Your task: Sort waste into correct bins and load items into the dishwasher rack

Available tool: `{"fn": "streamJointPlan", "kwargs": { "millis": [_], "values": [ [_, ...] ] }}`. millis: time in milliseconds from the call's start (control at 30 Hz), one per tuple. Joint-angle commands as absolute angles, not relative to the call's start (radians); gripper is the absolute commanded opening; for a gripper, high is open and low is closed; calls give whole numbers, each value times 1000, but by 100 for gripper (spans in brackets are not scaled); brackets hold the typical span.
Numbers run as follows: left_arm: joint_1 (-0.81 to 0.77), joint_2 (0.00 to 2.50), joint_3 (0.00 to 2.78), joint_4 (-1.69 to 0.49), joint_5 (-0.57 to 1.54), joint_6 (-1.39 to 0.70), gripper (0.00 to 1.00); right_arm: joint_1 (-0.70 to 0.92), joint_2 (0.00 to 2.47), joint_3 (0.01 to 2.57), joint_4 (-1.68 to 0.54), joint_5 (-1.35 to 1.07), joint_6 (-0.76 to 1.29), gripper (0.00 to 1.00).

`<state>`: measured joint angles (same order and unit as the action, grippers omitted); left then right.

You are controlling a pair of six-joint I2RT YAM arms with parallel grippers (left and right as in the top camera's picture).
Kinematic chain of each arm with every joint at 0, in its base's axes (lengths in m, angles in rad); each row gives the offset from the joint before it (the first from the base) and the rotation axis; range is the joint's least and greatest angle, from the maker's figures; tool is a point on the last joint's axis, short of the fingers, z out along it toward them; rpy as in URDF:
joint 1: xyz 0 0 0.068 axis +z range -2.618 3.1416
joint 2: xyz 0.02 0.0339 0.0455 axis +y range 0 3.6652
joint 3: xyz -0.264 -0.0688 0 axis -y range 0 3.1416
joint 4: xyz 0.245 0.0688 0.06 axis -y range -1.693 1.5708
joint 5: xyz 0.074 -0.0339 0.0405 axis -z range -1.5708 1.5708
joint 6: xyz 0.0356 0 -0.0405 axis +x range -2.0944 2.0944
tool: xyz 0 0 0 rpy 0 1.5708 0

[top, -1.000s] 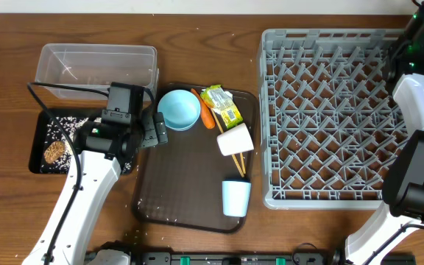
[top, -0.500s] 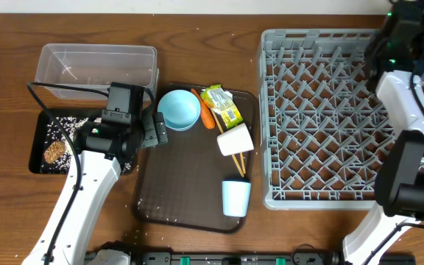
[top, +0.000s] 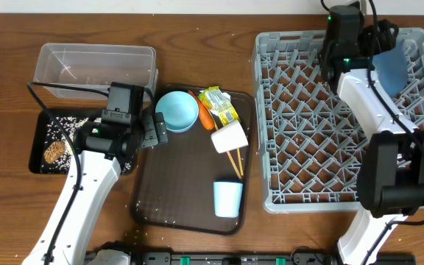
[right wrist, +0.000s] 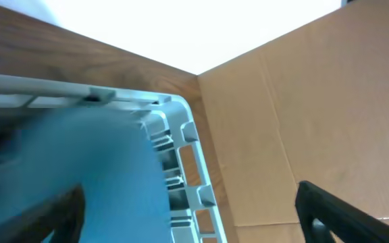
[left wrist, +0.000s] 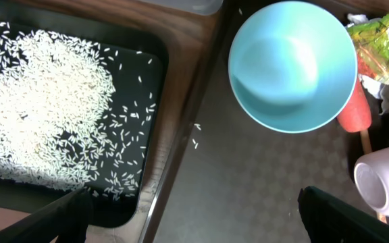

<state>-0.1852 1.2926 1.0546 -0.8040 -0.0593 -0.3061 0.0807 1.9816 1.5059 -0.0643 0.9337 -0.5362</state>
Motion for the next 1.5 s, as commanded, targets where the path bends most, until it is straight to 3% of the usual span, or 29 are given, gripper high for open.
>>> {"fn": "streamJointPlan", "kwargs": {
  "millis": [0, 367, 600, 833, 1133, 1467],
  "values": [
    [-184, 1291, 1053, -803, -72, -290, 98, 77, 1968, 1507, -64, 939, -491, 96],
    [-184, 1291, 1053, -803, -72, -290, 98, 106, 1761, 1508, -182, 752, -313, 99],
    [-184, 1291, 1053, -803, -72, -290, 98, 138, 1633, 1508, -463, 262, -102, 99],
    [-184, 1290, 1053, -804, -72, -290, 98, 165, 1656, 1507, -559, -194, -30, 94],
    [-186, 1291, 1052, -769, -72, -290, 98, 269, 1720, 1507, -589, -345, -3, 94],
    [-186, 1291, 1052, -735, -71, -290, 98, 423, 1805, 1507, -669, -348, 22, 91]
  ]
}}
